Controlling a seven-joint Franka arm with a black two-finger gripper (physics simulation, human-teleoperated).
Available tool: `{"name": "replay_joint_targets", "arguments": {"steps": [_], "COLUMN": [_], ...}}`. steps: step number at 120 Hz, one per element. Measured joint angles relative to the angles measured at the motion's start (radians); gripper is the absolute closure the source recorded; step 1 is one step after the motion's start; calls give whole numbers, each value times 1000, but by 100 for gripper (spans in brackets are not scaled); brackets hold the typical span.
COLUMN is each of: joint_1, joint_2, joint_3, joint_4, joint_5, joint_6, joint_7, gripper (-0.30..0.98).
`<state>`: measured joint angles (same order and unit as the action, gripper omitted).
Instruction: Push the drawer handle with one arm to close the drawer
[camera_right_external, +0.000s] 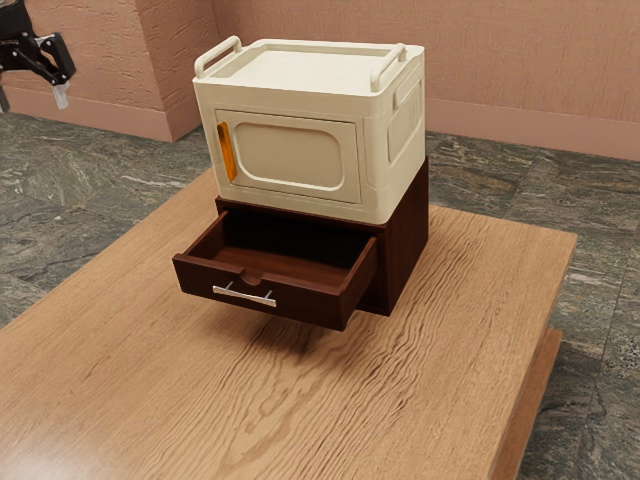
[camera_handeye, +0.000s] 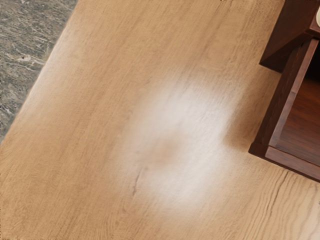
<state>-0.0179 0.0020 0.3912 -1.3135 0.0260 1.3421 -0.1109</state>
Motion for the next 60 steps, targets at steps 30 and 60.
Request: {"name": "replay_joint_targets", "arguments": {"steps": [30, 60], "joint_1": [9, -88], "joint_2": [-118, -122], "joint_3": [-38, -88], "joint_4": [159, 168], "joint_5": [11, -7], "joint_6": [-23, -31], "joint_7": [23, 58], "gripper": [2, 2]}}
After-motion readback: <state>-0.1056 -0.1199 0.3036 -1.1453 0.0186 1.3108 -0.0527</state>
